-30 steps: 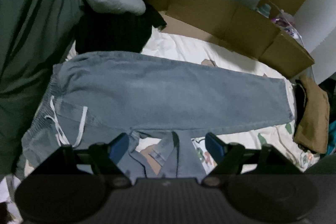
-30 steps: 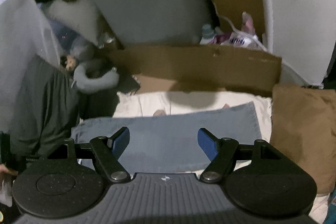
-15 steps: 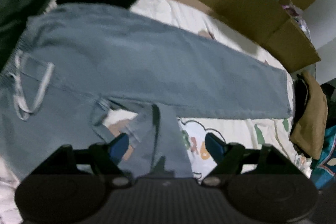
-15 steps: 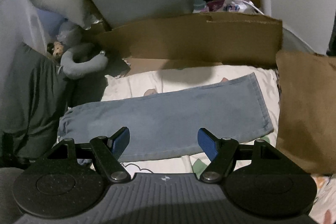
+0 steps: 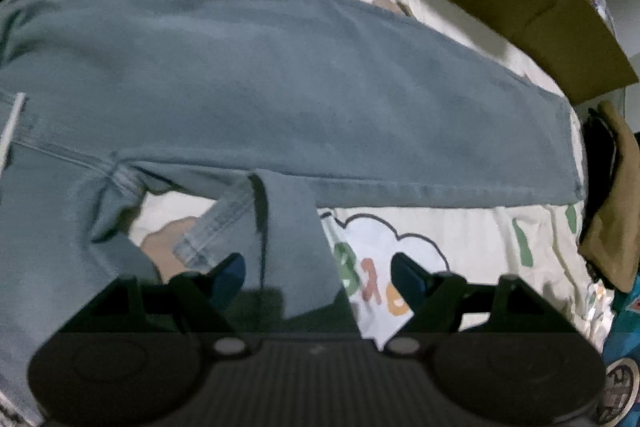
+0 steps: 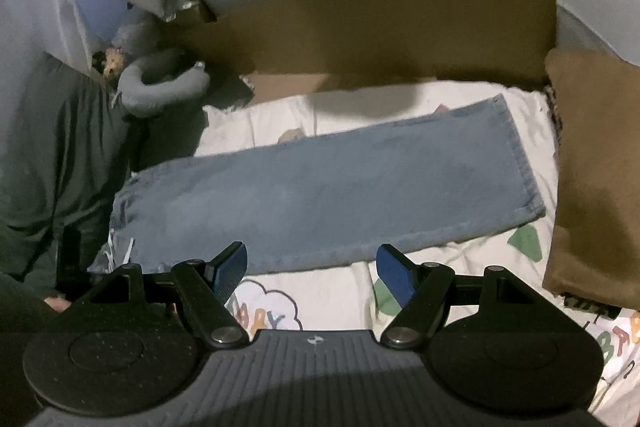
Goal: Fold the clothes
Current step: 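Move both open tools toward the hems of the denim pant legs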
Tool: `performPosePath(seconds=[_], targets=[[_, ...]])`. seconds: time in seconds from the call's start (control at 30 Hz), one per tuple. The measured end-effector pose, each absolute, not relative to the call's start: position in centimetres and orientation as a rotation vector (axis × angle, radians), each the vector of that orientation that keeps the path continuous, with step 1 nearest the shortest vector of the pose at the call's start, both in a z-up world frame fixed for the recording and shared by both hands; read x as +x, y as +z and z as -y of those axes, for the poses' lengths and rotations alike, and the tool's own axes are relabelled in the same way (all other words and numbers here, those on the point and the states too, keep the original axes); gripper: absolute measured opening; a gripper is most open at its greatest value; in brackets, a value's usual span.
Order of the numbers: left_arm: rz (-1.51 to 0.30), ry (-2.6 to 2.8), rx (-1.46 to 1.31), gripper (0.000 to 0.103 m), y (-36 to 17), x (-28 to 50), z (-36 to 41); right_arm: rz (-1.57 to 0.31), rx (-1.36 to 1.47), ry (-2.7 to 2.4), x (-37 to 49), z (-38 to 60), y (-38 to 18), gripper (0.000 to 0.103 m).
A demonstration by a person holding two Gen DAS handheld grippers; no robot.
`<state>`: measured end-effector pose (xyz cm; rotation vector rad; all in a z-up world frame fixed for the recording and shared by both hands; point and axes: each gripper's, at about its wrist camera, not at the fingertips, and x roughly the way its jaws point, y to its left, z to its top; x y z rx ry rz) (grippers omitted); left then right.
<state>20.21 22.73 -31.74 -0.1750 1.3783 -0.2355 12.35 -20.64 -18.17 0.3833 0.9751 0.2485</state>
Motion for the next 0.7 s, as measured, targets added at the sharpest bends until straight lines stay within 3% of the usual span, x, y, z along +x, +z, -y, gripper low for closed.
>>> performPosePath(seconds=[0.33, 0.4, 0.43, 0.47, 0.53, 0.7], targets=[[-1.448, -0.216, -0.206, 0.081, -35.8, 22.0, -21.6, -1.056, 0.366, 0.254, 13.3, 19.5, -21.4, 0.077], [-1.453, -0.207, -0.189, 0.073, -36.3, 22.3, -21.5, -1.071, 0.356, 0.256, 13.4, 19.2, -22.1, 0.077], [-1.458, -0.206, -0.192, 0.059, -36.5, 22.4, -21.6, -1.08, 0.354, 0.258, 13.4, 19.0, -22.5, 0.077], [-1.463, -0.204, -0.194, 0.035, -36.7, 22.5, -21.6, -1.086, 0.353, 0.261, 13.4, 18.9, -22.8, 0.077], [-1.476, -0.213, -0.189, 0.008, -36.7, 22.6, -22.0, -1.097, 0.341, 0.271, 13.4, 18.6, -23.2, 0.077], [-1.45, -0.269, -0.175, 0.007, -34.6, 22.6, -23.5, -1.114, 0.33, 0.302, 13.4, 17.5, -24.2, 0.077]])
